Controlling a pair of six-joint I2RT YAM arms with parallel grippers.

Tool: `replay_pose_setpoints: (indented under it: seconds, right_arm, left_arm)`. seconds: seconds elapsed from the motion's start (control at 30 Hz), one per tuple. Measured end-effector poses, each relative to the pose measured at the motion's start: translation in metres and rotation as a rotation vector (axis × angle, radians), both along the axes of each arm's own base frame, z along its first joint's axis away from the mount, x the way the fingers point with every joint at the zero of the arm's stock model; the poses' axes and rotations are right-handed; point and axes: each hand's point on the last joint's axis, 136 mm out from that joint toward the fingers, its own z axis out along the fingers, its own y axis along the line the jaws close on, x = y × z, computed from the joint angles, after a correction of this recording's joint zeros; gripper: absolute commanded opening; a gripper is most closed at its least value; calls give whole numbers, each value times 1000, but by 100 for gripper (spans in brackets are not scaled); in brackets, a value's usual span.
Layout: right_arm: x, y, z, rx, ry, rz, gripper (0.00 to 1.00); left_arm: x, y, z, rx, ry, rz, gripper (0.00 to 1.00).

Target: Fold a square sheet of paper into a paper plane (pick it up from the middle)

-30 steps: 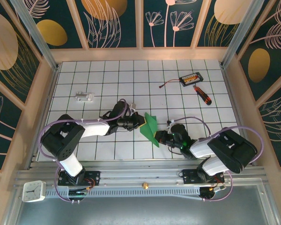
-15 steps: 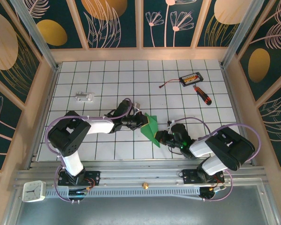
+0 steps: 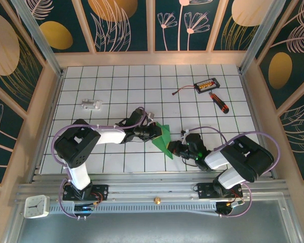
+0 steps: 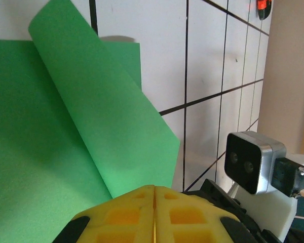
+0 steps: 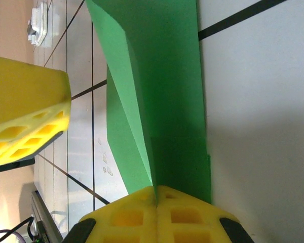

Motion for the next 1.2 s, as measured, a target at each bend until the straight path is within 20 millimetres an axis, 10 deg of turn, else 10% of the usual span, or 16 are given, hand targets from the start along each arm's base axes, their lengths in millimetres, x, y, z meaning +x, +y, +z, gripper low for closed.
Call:
replay_pose_setpoints:
  seconds: [1.2]
  right_arm:
    - [1,1,0,15,7,7,2]
  left_arm:
    - [9,-16,-25,49,-1,-46,11]
